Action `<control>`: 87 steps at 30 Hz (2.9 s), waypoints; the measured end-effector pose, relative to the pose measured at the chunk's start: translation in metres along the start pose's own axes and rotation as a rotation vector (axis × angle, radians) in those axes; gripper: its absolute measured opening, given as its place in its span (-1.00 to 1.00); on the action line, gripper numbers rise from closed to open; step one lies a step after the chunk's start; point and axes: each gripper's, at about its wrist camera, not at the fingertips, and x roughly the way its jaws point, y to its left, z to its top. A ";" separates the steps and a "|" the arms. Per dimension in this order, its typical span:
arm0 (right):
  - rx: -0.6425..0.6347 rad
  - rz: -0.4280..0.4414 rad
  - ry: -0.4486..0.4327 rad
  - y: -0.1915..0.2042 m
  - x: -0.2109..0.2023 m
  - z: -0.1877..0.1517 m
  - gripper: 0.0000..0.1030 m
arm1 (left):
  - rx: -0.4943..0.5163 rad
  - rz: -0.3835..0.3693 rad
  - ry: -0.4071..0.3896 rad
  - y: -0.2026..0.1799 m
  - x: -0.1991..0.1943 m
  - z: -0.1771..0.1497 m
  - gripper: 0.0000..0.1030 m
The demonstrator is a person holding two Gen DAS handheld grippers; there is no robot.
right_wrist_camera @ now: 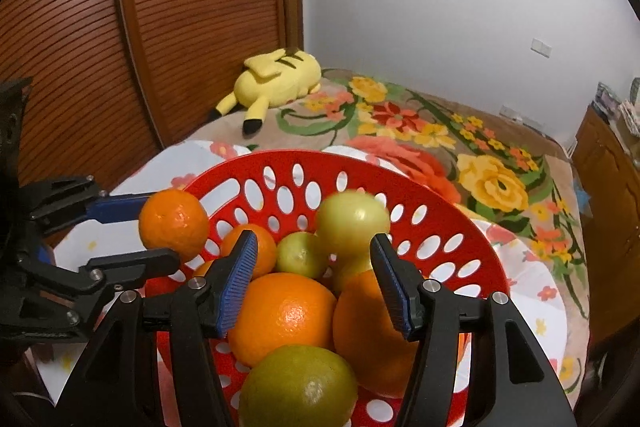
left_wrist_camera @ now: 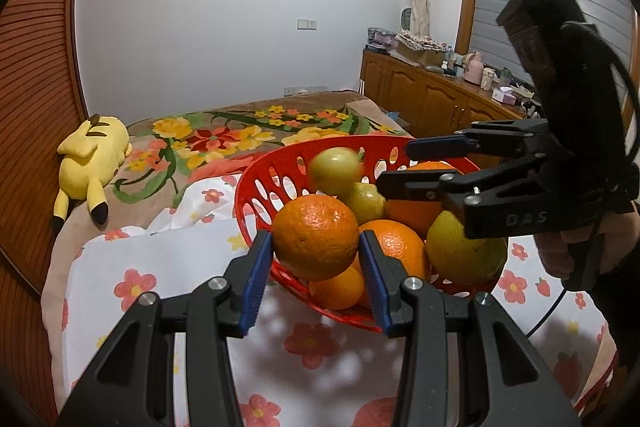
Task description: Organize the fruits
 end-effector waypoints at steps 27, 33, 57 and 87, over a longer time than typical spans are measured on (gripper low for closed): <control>0.069 0.010 -0.085 -0.004 -0.055 -0.037 0.19 | -0.031 0.066 0.037 0.007 0.051 0.023 0.07; 0.099 0.016 -0.105 -0.002 -0.061 -0.044 0.20 | -0.023 0.065 0.031 -0.002 0.035 0.015 0.08; 0.179 -0.079 -0.212 0.026 -0.113 -0.090 0.27 | 0.034 0.128 -0.107 -0.047 -0.076 -0.019 0.31; 0.197 -0.210 -0.396 0.069 -0.202 -0.123 0.69 | -0.021 0.231 -0.247 -0.082 -0.183 -0.045 0.88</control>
